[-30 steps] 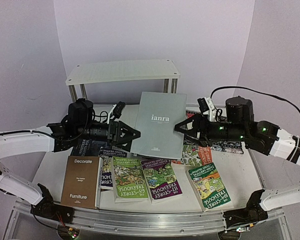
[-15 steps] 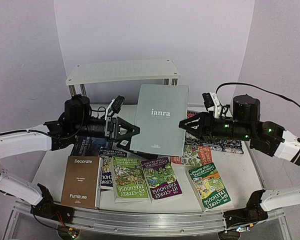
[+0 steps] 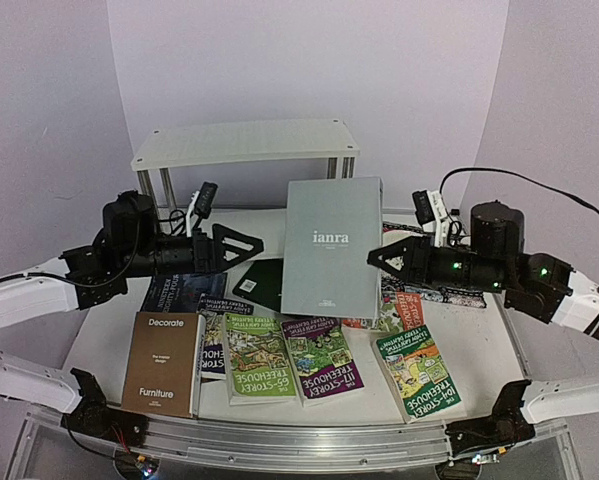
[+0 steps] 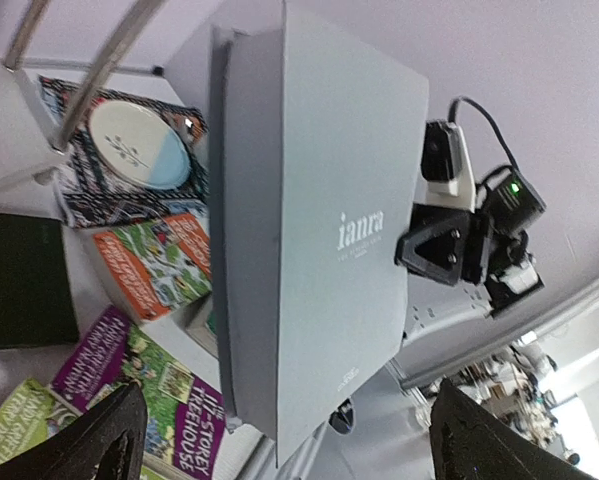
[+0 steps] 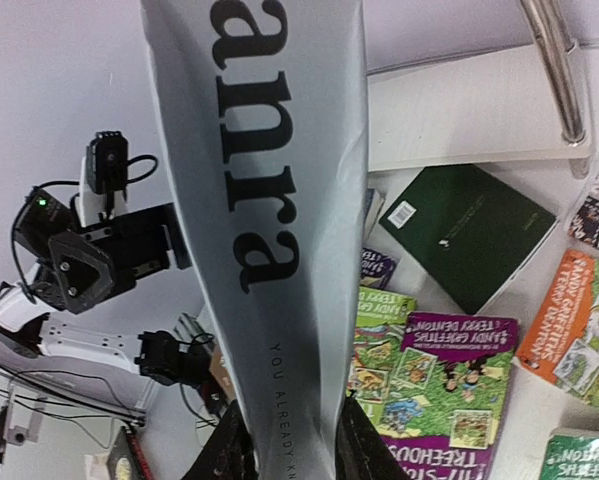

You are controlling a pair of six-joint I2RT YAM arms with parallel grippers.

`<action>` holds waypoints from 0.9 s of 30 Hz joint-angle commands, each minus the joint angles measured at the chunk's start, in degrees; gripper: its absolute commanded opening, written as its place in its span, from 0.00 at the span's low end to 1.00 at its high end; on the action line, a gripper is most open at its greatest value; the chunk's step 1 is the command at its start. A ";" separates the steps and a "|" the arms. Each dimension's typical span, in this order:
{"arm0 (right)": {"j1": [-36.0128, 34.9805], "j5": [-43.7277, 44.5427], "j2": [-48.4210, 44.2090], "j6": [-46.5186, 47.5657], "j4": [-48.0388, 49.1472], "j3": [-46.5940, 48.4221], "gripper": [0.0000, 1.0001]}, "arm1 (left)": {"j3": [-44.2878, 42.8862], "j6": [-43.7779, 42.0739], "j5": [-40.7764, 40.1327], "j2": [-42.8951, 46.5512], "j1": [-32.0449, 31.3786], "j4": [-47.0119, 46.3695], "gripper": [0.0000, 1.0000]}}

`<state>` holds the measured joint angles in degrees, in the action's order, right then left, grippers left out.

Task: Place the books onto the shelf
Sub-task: Pass from the left arm to the right, then pass from the right arm to the left

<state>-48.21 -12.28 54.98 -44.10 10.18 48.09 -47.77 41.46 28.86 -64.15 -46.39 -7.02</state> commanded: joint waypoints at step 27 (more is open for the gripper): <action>-0.17 -14.29 0.91 9.93 10.81 5.07 0.23 | -3.04 -13.56 4.00 -0.45 0.43 -5.63 1.00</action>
<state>-48.21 -20.99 58.06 -29.68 14.00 49.97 -47.99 28.05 26.93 -64.07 -46.17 -7.00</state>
